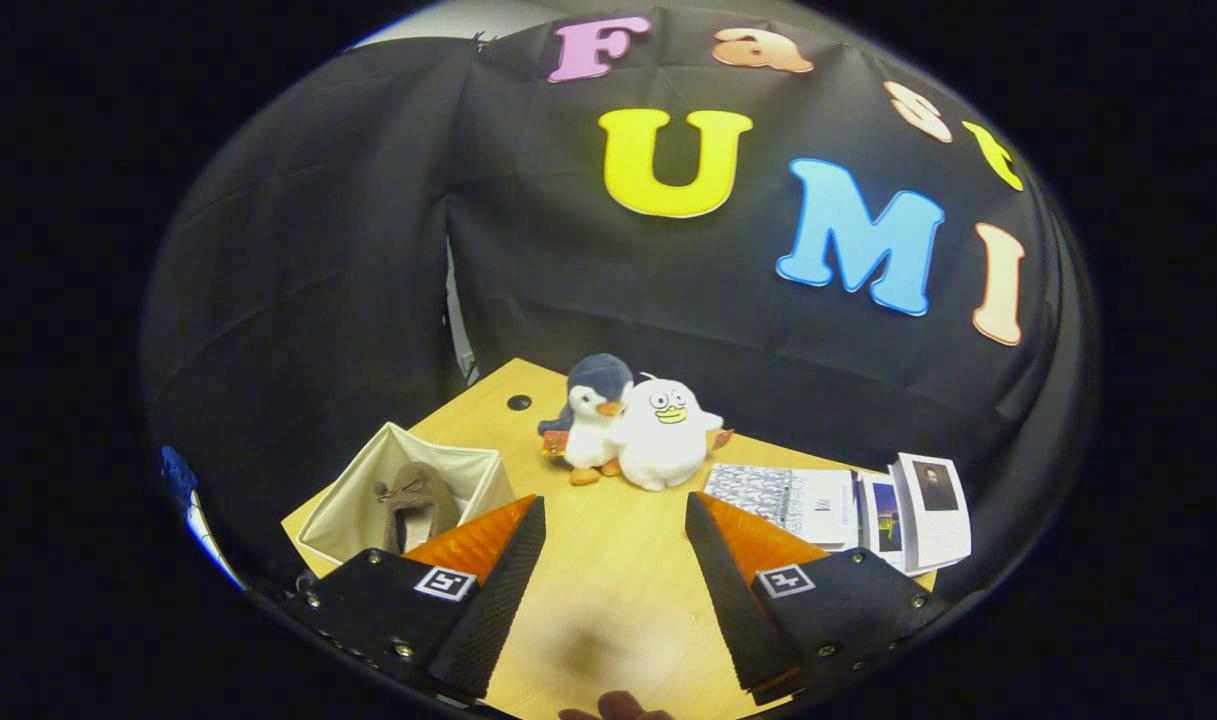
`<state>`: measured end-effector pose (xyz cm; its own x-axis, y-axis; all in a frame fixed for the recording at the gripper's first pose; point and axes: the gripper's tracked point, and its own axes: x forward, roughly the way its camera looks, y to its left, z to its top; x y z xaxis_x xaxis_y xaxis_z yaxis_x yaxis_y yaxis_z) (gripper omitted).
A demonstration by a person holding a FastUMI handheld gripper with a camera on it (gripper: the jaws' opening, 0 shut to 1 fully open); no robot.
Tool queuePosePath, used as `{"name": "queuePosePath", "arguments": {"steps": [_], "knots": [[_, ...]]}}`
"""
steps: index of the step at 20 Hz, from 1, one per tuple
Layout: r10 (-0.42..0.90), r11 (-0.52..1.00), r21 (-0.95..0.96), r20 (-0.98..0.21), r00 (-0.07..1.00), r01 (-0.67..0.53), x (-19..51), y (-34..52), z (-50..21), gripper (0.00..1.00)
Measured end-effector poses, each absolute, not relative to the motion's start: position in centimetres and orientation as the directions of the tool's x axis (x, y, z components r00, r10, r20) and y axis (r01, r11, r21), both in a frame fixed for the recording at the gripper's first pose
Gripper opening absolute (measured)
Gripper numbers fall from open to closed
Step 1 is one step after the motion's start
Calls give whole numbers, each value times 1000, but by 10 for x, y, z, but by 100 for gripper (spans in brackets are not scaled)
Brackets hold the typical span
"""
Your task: Open the storage box then place both shoes into the box .Put the left shoe in first, then the right shoe, with the right side of both shoes facing outward in a uniform manner.
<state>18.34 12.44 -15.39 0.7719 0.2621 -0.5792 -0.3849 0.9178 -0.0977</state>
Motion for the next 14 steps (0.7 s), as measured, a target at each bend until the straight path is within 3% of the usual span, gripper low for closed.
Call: {"name": "queuePosePath", "arguments": {"steps": [14], "knots": [[79, 990, -95, -241, 967, -105, 191, 28, -45, 87]]}}
